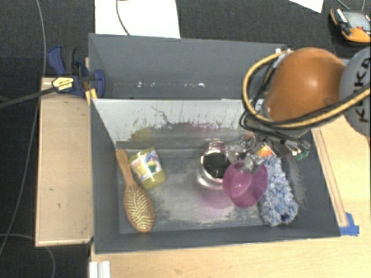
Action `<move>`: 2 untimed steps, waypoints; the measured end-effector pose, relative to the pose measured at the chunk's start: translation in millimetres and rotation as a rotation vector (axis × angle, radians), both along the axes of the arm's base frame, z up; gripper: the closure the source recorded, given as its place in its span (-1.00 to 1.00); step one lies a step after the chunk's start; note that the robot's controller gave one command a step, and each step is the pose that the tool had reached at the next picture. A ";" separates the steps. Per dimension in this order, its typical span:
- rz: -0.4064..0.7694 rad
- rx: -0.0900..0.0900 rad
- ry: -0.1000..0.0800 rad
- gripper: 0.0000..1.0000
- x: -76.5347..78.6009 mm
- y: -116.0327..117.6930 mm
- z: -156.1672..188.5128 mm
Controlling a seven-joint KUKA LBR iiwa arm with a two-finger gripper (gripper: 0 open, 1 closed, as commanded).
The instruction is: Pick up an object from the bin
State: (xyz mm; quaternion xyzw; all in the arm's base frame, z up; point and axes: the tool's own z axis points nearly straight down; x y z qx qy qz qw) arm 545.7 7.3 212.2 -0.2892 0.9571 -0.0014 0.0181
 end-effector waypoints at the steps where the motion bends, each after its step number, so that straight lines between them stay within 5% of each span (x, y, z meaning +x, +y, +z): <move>1: 0.181 -0.001 0.023 1.00 -30.7 -21.0 -95.8; 2: -0.118 0.007 -0.004 1.00 -18.4 1.0 -79.8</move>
Offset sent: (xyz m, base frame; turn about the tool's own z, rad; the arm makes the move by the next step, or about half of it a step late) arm -0.0167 0.0055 -0.0776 0.1254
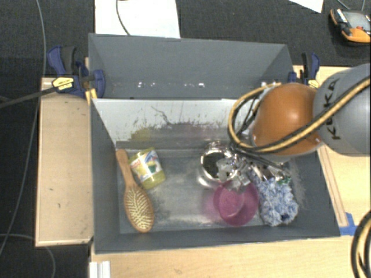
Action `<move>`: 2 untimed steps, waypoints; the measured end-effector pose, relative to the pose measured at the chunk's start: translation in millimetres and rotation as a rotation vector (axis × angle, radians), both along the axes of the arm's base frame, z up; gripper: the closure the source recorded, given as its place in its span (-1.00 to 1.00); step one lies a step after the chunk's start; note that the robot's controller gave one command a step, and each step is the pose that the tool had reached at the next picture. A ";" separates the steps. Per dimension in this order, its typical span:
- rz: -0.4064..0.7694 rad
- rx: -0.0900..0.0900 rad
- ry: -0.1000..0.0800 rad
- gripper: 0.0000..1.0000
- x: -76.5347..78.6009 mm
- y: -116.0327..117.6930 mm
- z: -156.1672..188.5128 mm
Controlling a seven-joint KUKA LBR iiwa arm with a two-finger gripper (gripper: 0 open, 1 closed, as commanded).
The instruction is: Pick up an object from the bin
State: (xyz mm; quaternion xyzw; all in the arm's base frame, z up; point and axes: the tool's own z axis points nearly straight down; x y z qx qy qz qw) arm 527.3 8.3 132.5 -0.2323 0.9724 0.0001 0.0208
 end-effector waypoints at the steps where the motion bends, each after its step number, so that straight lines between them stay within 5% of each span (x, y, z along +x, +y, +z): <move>1: 0.276 -0.008 0.015 1.00 2.8 6.9 86.6; 2: 0.644 -0.021 0.004 1.00 -5.9 -12.2 34.0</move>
Offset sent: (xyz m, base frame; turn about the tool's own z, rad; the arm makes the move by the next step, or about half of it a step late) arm -0.0100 -0.0206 0.0140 -0.7309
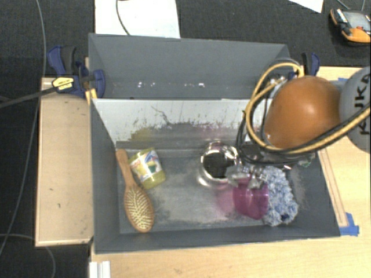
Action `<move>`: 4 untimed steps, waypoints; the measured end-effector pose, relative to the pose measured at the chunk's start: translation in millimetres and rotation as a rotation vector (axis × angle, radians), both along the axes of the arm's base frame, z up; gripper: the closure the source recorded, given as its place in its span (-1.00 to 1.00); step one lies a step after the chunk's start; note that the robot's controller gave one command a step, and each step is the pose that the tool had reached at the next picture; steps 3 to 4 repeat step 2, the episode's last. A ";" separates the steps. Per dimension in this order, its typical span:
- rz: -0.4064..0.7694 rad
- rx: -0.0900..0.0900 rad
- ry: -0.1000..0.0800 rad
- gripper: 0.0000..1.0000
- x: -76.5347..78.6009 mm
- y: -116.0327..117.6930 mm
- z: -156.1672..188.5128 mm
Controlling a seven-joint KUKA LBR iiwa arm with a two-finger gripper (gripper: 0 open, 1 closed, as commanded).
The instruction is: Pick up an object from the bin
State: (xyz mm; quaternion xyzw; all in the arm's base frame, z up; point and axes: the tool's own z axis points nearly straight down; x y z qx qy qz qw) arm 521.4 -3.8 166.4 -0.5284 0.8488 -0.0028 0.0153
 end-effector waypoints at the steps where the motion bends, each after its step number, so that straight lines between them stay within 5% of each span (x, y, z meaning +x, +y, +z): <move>1: -0.262 0.010 -0.003 1.00 -28.5 1.7 -23.3; 2: -0.145 0.006 0.002 1.00 -21.9 2.0 77.4; 4: -0.145 0.006 0.002 1.00 -21.9 2.0 77.4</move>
Offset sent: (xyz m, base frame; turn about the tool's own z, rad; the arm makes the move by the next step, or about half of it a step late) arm -0.0136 0.0009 0.1879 -0.0781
